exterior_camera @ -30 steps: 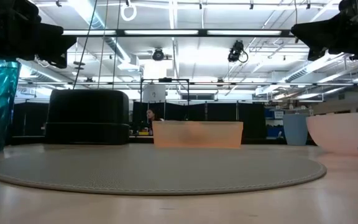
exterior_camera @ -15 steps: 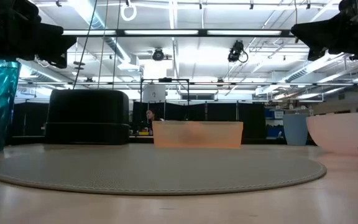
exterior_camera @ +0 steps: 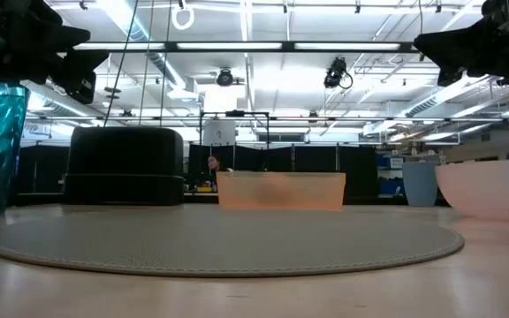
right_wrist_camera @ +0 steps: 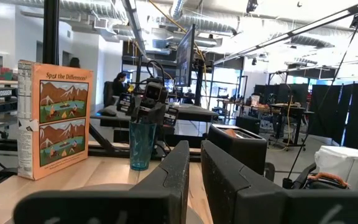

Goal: Arrange a breakfast setting
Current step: Put the pink bowl on the gray placemat

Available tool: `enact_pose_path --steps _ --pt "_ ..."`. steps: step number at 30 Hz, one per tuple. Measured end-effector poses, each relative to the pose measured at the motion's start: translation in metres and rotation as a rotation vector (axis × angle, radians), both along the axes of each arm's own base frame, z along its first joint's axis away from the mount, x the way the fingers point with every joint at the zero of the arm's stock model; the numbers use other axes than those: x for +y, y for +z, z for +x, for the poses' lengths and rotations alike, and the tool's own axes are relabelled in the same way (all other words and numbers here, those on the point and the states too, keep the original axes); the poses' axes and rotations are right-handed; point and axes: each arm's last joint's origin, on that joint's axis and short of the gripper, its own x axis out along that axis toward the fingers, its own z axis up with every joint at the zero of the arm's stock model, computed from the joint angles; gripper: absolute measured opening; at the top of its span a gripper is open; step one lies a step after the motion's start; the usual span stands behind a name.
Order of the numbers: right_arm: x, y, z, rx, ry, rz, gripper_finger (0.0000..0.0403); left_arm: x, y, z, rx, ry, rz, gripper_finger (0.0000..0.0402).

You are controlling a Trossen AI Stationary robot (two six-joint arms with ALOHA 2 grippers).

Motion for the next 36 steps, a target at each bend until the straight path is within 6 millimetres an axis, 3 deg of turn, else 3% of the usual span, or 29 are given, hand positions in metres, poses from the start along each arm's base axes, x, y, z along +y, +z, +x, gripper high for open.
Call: enact_pose_path --steps 13,20,24,30,36 --pt "0.000 0.000 0.000 0.004 -0.026 -0.047 0.0050 0.001 -0.001 0.000 0.007 0.026 -0.004 0.0167" --pt "-0.006 0.004 -0.002 -0.071 -0.170 0.182 0.0050 0.002 0.001 0.000 -0.011 0.059 -0.006 0.0167" --pt "-0.008 0.014 -0.004 -0.077 -0.231 0.170 0.0050 0.003 0.007 -0.001 -0.055 0.119 0.020 0.0167" --pt "-0.007 0.038 0.003 -0.038 -0.235 0.141 0.0050 0.005 0.034 -0.009 -0.127 0.212 0.100 0.0167" --pt "-0.006 0.062 0.025 0.050 -0.204 0.166 0.0050 0.007 0.064 -0.014 -0.137 0.274 0.149 0.0167"
